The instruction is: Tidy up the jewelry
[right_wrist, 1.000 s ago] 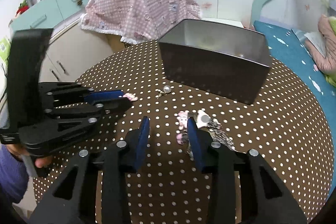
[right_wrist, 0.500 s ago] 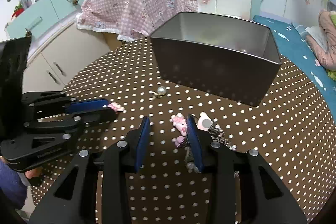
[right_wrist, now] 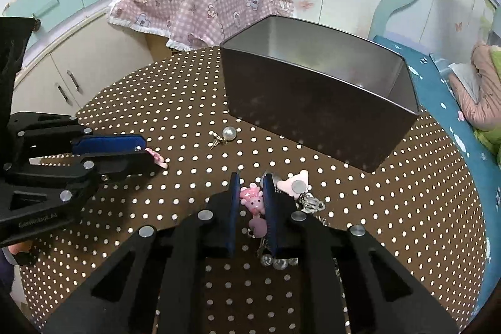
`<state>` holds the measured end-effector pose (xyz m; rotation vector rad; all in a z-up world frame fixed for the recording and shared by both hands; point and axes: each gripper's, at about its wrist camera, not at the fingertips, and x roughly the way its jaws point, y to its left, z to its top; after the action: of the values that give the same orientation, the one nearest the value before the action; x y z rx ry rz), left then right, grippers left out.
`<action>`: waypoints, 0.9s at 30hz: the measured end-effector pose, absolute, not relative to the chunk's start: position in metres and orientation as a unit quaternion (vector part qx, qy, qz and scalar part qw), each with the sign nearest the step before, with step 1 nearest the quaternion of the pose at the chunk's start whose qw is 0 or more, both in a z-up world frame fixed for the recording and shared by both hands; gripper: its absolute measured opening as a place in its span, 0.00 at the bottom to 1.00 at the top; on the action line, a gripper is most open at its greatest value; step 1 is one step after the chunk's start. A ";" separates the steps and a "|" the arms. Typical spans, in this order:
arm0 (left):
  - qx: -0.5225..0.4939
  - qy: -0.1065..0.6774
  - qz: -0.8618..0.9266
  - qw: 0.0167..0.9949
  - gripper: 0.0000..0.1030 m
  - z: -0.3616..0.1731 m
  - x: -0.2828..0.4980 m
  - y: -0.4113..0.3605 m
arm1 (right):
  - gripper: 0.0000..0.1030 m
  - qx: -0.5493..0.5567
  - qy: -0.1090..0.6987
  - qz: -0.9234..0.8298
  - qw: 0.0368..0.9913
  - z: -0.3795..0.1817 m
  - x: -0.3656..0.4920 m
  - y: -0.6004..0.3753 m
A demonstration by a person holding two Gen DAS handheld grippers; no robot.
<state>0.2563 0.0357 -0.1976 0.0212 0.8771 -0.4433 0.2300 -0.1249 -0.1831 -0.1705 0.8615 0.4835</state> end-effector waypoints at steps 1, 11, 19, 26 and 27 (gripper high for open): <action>0.007 0.421 -0.216 0.881 0.15 -0.195 0.255 0.034 | 0.13 -0.072 0.408 0.235 0.879 -0.179 0.228 -0.128; -0.010 0.394 -0.240 0.887 0.15 -0.160 0.260 0.026 | 0.00 -0.012 0.376 0.251 0.892 -0.125 0.222 -0.150; -0.005 0.394 -0.235 0.889 0.15 -0.156 0.258 0.025 | 0.12 -0.033 0.428 0.241 0.871 -0.159 0.228 -0.137; -0.005 0.402 -0.232 0.885 0.15 -0.165 0.255 0.030 | 0.19 -0.071 0.435 0.215 0.871 -0.176 0.224 -0.116; -0.006 0.403 -0.233 0.885 0.15 -0.166 0.255 0.031 | 0.19 -0.074 0.436 0.209 0.872 -0.178 0.225 -0.115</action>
<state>0.2550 0.0306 -0.1656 -0.0125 0.8377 -0.4853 0.2253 -0.1148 -0.1778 -0.1541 0.9102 0.4378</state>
